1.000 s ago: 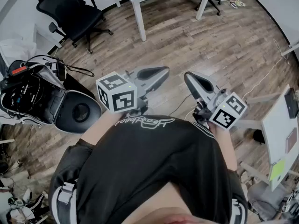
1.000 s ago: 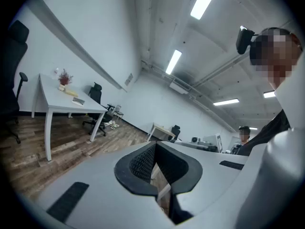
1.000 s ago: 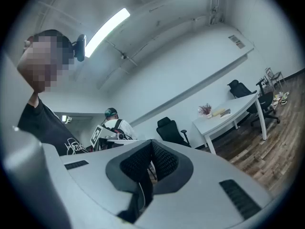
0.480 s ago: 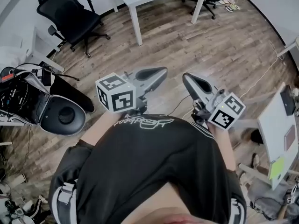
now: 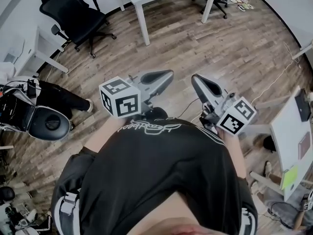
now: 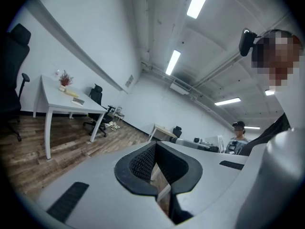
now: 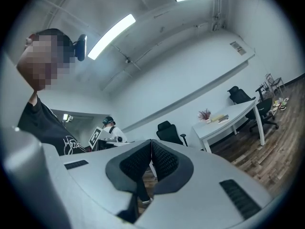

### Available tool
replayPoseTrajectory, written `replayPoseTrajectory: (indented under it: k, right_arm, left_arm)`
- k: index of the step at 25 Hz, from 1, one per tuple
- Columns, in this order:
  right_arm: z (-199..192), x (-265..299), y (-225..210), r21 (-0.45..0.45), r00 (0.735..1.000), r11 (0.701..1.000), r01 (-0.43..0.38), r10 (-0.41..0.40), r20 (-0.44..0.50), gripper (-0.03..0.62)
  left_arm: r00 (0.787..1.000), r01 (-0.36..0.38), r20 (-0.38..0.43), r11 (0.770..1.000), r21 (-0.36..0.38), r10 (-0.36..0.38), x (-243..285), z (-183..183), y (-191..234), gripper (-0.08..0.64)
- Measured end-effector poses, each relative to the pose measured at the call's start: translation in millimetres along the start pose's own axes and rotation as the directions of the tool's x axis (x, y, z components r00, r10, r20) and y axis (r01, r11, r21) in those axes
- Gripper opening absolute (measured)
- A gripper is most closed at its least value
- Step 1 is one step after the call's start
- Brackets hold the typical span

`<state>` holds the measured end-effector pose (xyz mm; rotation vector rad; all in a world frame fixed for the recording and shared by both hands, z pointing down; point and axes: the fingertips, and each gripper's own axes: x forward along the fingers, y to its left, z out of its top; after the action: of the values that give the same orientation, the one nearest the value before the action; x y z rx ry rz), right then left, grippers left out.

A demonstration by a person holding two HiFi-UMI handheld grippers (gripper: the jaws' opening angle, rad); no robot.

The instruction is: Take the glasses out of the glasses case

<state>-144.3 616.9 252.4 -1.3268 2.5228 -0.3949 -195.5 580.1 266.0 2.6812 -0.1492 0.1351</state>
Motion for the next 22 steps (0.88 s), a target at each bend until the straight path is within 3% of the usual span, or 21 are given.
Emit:
replayPoseTrajectory:
  k: [11,17,22]
  right_arm:
    - [-18.5,10.4,-43.6,0.065,1.0,0.998,0.018,-0.017,-0.012,0.009]
    - [-28.3,12.7,-78.7,0.073,0.998,0.996,0.056,-0.056,0.001,0.009]
    - [-18.3,36.1,-124.3,0.087,0.997,0.993,0.083,-0.083,-0.008,0.009]
  left_arm:
    - [0.998,-0.013,-0.065,0.999,-0.032,0.011,27.9,-17.6,35.1,0.006]
    - [0.995,0.028,-0.098,0.999,-0.044,-0.032,58.0,-26.9,57.5,0.006]
    - [0.993,0.046,-0.107,0.996,-0.079,-0.054,85.8,-8.6,98.3,0.006]
